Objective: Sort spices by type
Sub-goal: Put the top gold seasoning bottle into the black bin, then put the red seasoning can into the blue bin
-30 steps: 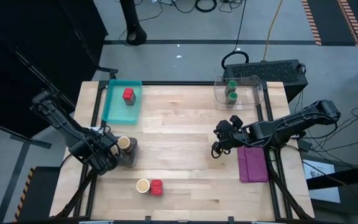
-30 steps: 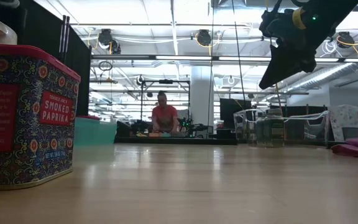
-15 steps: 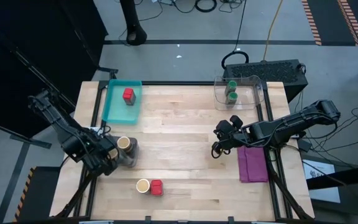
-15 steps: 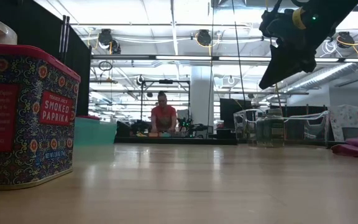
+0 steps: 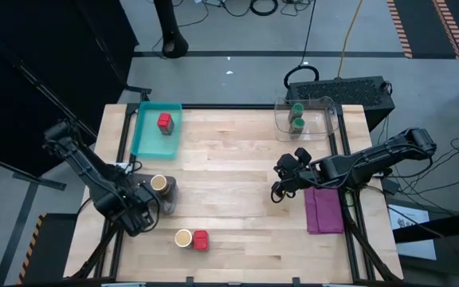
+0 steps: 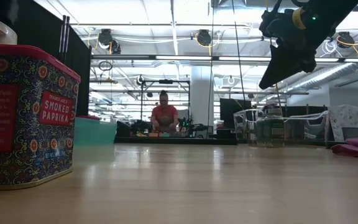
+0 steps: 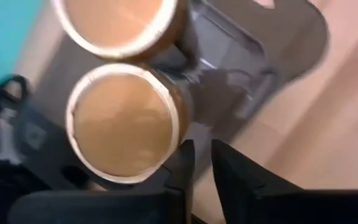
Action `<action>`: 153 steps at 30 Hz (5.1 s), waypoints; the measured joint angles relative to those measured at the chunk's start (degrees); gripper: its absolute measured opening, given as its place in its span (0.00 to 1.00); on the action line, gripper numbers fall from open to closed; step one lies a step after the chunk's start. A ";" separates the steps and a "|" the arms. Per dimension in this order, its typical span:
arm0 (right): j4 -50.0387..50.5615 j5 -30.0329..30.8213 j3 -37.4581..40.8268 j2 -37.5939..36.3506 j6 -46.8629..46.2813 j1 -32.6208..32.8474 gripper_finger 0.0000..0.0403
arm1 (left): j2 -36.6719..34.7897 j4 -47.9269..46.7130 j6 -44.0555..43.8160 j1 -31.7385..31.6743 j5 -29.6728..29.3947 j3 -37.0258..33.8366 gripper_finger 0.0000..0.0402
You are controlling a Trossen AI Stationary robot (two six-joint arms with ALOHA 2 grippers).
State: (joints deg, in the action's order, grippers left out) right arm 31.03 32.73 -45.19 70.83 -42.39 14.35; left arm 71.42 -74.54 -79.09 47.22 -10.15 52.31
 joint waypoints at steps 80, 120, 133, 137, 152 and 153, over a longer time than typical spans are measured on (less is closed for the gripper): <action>-43.57 -16.80 -0.14 4.63 34.50 3.43 0.00 | -6.52 64.58 91.60 -41.75 4.13 2.80 0.09; -16.79 -17.89 -43.33 40.43 -0.83 5.85 0.00 | -18.97 48.27 84.10 -26.36 -4.09 -1.36 0.09; -21.86 -21.78 -43.12 47.71 -3.09 6.01 0.00 | -18.97 48.54 87.45 -26.36 -4.11 -1.36 0.09; -30.43 -22.30 -43.15 47.60 5.50 7.57 0.00 | -18.95 48.52 87.51 -26.36 -4.23 -1.35 0.09; -39.40 -21.90 -43.23 53.27 17.73 11.28 0.00 | -18.95 48.55 87.38 -26.36 -4.78 -1.33 0.09; -38.93 -21.93 -43.19 53.29 17.81 11.14 0.00 | -18.95 48.54 87.36 -26.36 -4.85 -1.33 0.09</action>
State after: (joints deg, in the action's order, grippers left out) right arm -7.90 10.80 -88.38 124.11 -24.58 25.49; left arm 52.47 -26.00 8.27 20.86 -15.00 50.98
